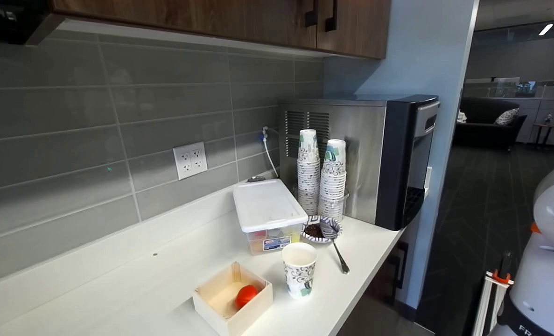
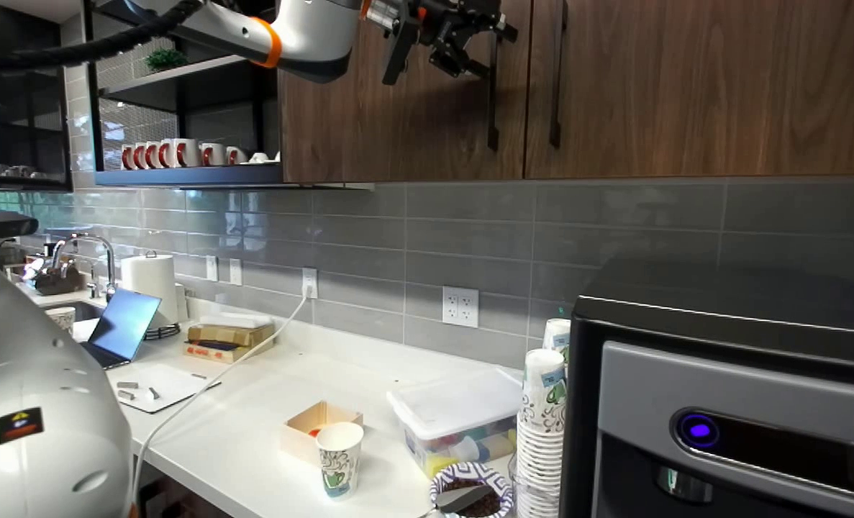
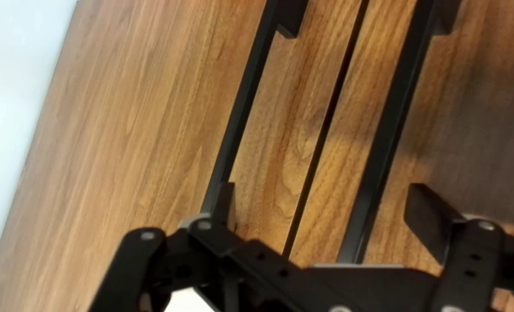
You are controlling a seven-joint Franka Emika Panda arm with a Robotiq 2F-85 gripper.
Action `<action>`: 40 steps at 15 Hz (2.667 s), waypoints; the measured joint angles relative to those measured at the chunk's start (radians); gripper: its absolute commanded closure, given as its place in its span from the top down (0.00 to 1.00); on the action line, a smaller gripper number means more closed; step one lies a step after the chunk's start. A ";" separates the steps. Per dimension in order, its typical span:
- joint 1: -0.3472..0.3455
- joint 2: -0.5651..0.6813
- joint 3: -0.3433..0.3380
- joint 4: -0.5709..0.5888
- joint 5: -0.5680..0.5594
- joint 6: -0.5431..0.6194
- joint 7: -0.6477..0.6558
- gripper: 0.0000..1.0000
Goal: Open the left cabinet door
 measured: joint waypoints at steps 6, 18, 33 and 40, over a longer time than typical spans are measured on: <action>-0.006 -0.003 -0.015 0.000 -0.002 0.005 0.020 1.00; -0.018 0.031 -0.017 0.030 -0.004 0.012 0.044 1.00; -0.019 0.029 0.010 0.078 -0.009 -0.175 0.124 1.00; 0.008 -0.028 0.026 0.075 0.000 -0.334 0.130 1.00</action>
